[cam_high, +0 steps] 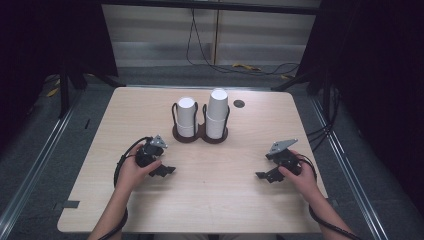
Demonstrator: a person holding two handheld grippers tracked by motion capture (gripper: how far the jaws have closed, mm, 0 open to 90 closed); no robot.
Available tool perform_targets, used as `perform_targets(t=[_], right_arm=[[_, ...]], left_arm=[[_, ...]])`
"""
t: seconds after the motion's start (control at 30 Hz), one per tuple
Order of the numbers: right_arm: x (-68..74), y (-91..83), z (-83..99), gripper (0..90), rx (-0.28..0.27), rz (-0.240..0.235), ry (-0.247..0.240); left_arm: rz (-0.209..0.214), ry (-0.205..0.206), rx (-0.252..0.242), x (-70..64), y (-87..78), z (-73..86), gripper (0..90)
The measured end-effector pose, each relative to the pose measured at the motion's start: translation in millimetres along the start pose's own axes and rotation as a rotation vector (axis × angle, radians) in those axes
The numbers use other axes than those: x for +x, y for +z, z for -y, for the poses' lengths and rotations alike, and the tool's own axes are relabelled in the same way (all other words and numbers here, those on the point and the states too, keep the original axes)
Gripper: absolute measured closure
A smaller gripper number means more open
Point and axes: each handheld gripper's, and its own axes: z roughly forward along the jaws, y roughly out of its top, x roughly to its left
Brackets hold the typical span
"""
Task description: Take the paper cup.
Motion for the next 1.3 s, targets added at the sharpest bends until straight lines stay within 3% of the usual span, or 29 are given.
perform_targets(t=[0.07, 0.17, 0.3, 0.33, 0.47, 0.57, 0.67, 0.87, 0.93, 1.03, 1.3], right_arm=[[5.0, 0.4, -5.8, 12.2, -0.022, -0.016, 0.001], [11.7, 1.8, -14.8, 12.3, -0.021, -0.006, -0.016], [19.5, 5.0, -27.5, 12.2, -0.069, -0.039, 0.011], [21.1, 6.3, -29.6, 12.3, -0.068, -0.040, 0.008], [26.9, 11.3, -36.2, 12.2, -0.057, -0.054, 0.012], [26.4, 13.7, -41.2, 12.3, -0.072, -0.075, 0.026], [25.5, 15.8, -46.4, 12.3, -0.080, -0.066, 0.020], [26.9, 25.4, -66.0, 12.3, -0.122, -0.075, 0.032], [28.1, 30.9, -72.6, 12.3, -0.120, -0.088, 0.047], [29.8, 35.2, -78.4, 12.3, -0.129, -0.091, 0.049], [39.4, 49.7, -100.6, 12.3, -0.112, -0.091, -0.003]], left_arm=[[0.021, -0.009, -0.001, -0.9, -2.7, -2.8, 14.7], [0.033, 0.020, 0.029, -2.7, -7.7, -7.1, 14.7], [0.041, 0.026, 0.023, -1.9, -15.8, -15.4, 14.7], [0.053, 0.011, -0.007, -3.2, -18.2, -19.5, 14.7], [0.057, 0.020, -0.025, -0.9, -23.6, -28.0, 14.7], [0.051, -0.010, -0.028, 1.4, -25.3, -35.3, 14.8], [0.050, 0.011, -0.013, 3.7, -28.7, -40.8, 14.8], [0.033, 0.015, -0.022, 14.8, -42.6, -56.6, 15.0], [0.034, -0.006, -0.042, 17.6, -46.5, -60.4, 15.1], [0.031, -0.002, -0.040, 20.5, -49.8, -64.0, 15.2], [0.010, 0.003, -0.039, 26.7, -59.1, -78.1, 15.5]])
